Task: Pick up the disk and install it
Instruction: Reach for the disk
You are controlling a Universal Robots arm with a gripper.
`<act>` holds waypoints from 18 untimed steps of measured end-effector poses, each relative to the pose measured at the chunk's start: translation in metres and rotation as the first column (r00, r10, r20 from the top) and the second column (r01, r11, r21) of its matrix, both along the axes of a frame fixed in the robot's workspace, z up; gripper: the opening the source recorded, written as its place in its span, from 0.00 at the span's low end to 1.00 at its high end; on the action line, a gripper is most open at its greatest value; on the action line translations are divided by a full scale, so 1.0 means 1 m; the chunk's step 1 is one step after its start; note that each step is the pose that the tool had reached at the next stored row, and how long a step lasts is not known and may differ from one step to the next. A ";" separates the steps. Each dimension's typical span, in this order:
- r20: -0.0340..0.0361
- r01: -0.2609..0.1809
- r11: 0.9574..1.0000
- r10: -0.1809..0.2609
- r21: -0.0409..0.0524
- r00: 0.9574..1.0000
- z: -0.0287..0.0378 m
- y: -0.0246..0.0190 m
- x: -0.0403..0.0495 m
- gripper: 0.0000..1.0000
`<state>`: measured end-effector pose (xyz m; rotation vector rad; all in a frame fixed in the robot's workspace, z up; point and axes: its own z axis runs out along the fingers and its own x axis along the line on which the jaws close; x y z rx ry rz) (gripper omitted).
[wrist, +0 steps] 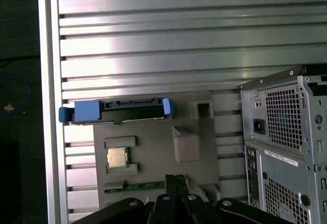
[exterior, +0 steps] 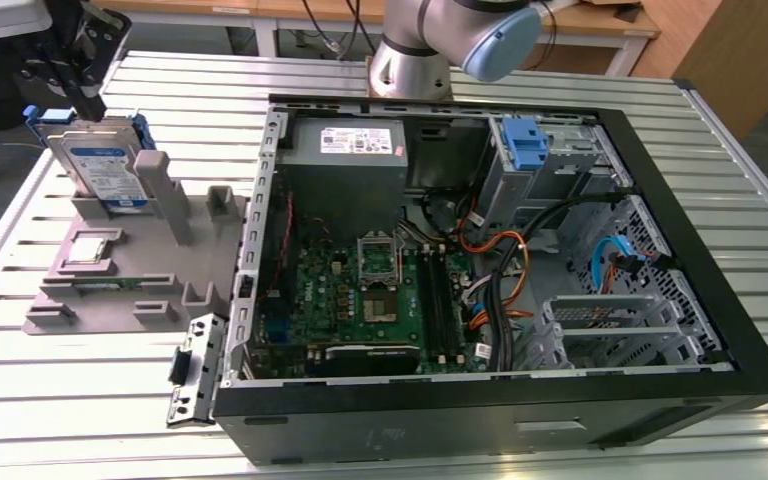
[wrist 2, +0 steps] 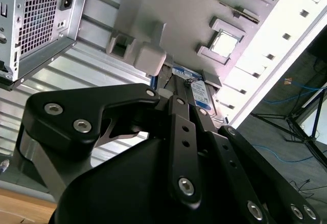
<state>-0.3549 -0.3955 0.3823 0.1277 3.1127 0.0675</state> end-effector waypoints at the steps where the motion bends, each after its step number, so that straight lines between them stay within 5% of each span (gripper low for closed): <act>1: 0.000 0.000 1.000 0.000 0.000 1.000 0.0000 0.0000 0.0000 0.10; 18: -0.001 0.001 1.000 -0.001 0.000 1.000 -0.0013 0.0011 -0.0039 0.10</act>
